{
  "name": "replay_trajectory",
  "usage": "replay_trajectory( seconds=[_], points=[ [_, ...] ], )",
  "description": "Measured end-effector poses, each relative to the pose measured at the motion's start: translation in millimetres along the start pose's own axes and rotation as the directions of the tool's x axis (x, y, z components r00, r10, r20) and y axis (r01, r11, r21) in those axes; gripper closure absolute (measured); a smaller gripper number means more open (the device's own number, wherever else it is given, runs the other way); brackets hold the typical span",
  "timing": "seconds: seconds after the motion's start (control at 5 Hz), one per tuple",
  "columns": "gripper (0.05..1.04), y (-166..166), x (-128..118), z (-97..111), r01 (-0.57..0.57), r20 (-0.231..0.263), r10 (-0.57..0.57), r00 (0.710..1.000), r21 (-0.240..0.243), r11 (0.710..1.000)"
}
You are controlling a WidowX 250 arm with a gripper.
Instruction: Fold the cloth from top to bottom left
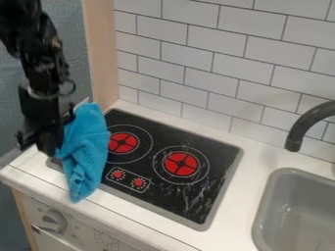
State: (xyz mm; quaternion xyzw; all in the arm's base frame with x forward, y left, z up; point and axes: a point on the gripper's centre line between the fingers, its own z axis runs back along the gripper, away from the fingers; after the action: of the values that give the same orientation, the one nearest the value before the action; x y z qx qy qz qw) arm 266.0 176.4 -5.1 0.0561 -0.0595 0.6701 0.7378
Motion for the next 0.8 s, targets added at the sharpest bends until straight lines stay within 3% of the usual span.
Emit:
replay_trajectory(
  seconds=[0.2,0.4,0.6,0.8],
  points=[
    [1.033,0.7,-1.3,-16.7,-0.032,0.009,0.032,0.999,-0.001,0.999],
    [1.033,3.6,0.0,-26.9,-0.048,-0.018,0.049,0.999,0.028,0.998],
    [1.009,3.9,2.2,-28.9,-0.042,-0.012,0.043,0.999,0.050,0.998],
    [0.857,1.8,0.4,-28.0,-0.054,-0.037,0.056,0.998,0.057,0.997]
  ],
)
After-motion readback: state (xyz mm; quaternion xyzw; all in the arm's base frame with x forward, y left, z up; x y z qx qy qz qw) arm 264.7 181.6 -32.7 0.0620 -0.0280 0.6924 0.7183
